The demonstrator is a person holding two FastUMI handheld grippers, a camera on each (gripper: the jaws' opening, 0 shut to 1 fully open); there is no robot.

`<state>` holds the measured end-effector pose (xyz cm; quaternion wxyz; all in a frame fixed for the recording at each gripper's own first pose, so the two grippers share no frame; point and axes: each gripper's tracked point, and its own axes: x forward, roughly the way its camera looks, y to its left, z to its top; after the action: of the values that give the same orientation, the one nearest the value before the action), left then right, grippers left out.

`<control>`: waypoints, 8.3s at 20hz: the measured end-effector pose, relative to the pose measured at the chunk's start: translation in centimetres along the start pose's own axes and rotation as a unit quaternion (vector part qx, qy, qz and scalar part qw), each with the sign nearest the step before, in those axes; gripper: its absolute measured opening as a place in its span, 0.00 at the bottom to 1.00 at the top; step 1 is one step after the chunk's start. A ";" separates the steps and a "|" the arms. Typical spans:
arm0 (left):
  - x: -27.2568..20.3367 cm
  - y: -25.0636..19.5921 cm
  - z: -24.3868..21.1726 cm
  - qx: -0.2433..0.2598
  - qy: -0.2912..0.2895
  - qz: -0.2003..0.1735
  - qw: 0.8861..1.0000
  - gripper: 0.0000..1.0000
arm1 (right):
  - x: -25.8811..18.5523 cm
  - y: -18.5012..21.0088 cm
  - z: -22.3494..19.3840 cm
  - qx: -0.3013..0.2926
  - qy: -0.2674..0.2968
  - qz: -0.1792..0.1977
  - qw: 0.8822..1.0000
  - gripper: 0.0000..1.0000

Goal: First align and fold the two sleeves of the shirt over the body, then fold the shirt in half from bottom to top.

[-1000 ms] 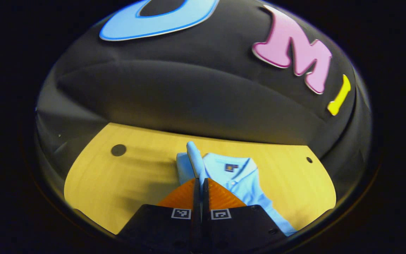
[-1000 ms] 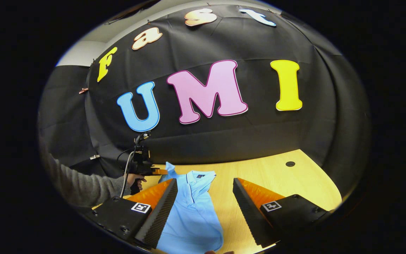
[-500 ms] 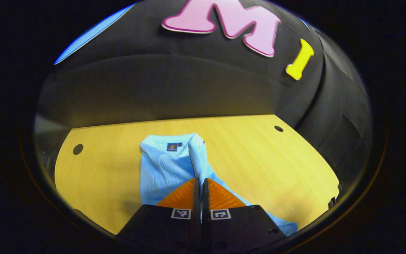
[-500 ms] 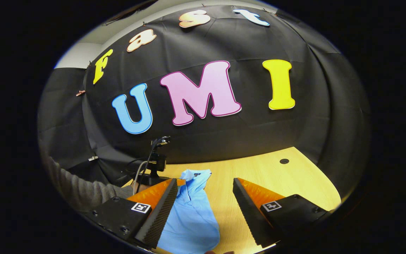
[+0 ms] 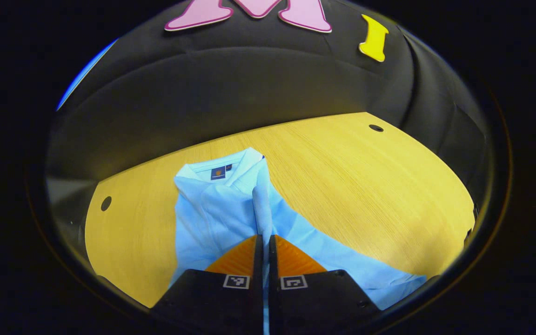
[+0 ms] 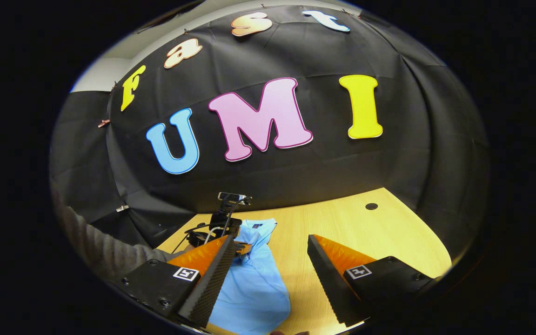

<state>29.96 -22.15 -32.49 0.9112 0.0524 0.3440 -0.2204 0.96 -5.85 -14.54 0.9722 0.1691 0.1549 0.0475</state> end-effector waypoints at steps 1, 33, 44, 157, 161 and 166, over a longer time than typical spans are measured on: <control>0.0 -0.5 -0.1 -0.003 0.001 -0.004 1.000 0.09 | 0.0 0.0 0.1 0.000 0.000 0.000 1.000 0.98; -28.9 5.9 -19.3 -0.056 -0.053 0.053 0.996 0.95 | -6.8 2.1 -19.4 -0.047 0.210 -0.085 0.973 0.98; -25.6 9.8 -28.1 -0.103 0.053 0.072 0.991 0.96 | -6.9 2.3 -30.0 -0.081 0.329 -0.138 0.931 0.96; -28.3 7.5 4.3 -0.123 -0.273 0.177 0.938 0.90 | 13.0 3.9 -0.3 -0.102 -0.019 -0.047 0.994 0.99; -33.8 4.8 3.4 -0.110 -0.292 0.180 0.933 0.90 | 7.0 5.1 2.1 -0.105 -0.047 -0.026 0.993 0.99; -38.4 1.8 2.3 -0.094 -0.303 0.166 0.934 0.90 | 1.3 4.5 3.8 -0.125 -0.065 -0.028 0.990 0.99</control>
<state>6.56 -7.11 -5.85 0.9966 -0.0461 0.0573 -0.0381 3.25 -2.65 -10.01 0.9946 0.0446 0.0890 0.0281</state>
